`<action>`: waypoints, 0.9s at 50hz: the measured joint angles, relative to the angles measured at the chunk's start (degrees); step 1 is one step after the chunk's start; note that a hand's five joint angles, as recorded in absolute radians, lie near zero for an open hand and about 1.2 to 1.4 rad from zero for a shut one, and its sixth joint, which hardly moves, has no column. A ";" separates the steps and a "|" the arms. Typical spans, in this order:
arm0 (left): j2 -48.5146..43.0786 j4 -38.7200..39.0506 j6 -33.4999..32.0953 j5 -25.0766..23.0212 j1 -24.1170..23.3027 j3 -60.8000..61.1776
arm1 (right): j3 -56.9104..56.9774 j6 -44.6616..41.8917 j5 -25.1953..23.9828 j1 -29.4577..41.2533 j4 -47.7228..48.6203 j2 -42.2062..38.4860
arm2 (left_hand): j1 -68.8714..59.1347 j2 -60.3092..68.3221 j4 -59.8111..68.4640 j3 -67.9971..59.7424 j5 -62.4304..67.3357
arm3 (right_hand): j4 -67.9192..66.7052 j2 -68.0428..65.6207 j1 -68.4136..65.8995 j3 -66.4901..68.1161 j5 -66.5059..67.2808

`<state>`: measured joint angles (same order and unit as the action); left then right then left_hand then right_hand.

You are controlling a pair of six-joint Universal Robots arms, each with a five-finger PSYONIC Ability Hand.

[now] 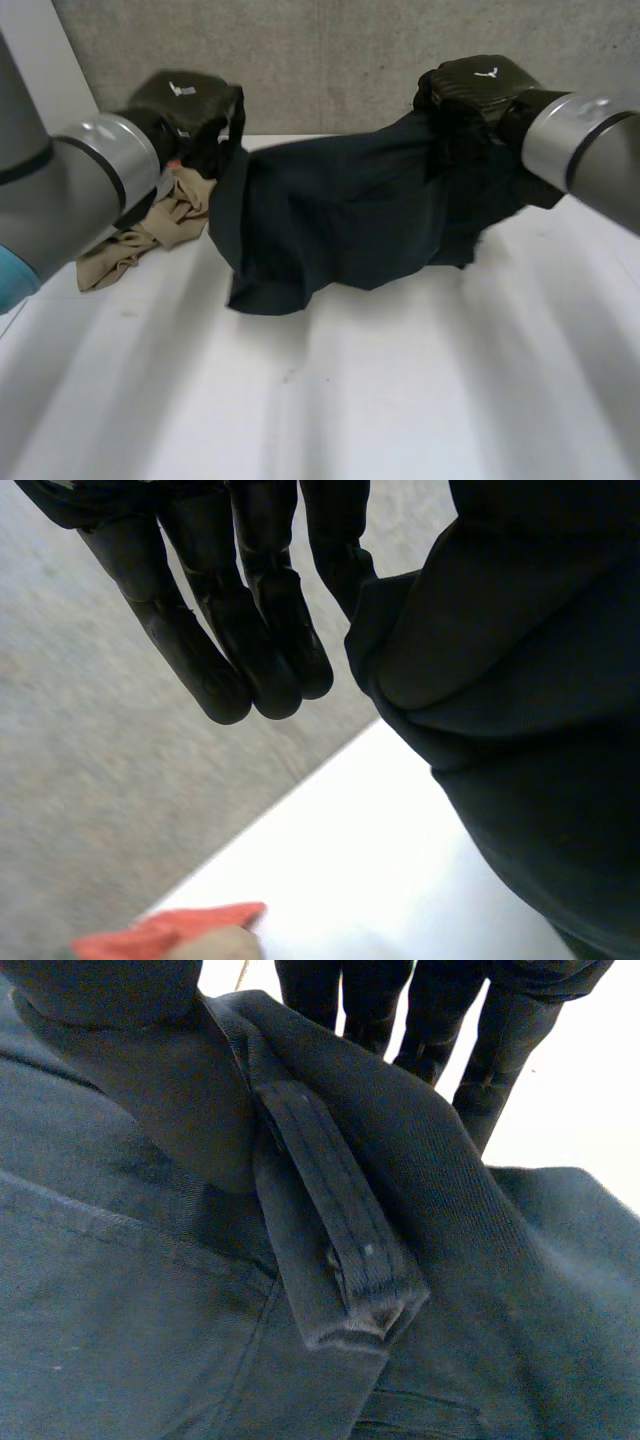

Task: Fold the laundry.

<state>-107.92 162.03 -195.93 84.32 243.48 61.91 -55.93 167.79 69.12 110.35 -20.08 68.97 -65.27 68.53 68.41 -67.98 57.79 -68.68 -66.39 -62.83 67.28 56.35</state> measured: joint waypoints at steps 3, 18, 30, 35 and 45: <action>-3.77 0.66 0.92 -1.81 0.08 0.71 | 1.68 -2.28 -2.86 -0.95 -5.00 -1.49 | 0.00 0.00 0.00 0.00 0.00 | -0.33 0.00 0.00 0.14 0.00; -26.20 0.23 6.57 0.74 -3.27 -7.10 | 1.17 -17.30 0.98 1.46 -8.84 -17.95 | 44.84 -45.18 -44.95 43.95 -43.88 | 38.57 37.51 33.49 -37.84 -37.10; -10.53 -2.98 9.86 9.20 -2.32 -0.52 | -10.39 -17.80 5.31 2.17 -5.74 -3.70 | 52.92 -56.35 -56.53 55.37 -54.46 | 56.84 54.61 49.80 -55.43 -53.63; -3.28 -2.29 11.28 9.60 -1.71 7.33 | -16.56 -18.96 8.10 1.84 -3.36 5.42 | 53.28 -56.69 -56.78 55.89 -54.50 | 56.84 54.61 49.80 -55.43 -53.63; 0.15 -1.39 13.12 8.30 -0.53 19.18 | -26.63 -25.71 10.34 1.76 -3.77 14.42 | 53.28 -56.69 -56.78 55.89 -54.49 | 56.84 54.61 49.80 -55.44 -53.62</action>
<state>-107.76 160.63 -182.80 92.62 242.94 81.09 -82.55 142.07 79.46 112.11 -23.85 83.39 -11.99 11.84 11.64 -12.08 3.30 -11.83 -11.77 -13.04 11.84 2.72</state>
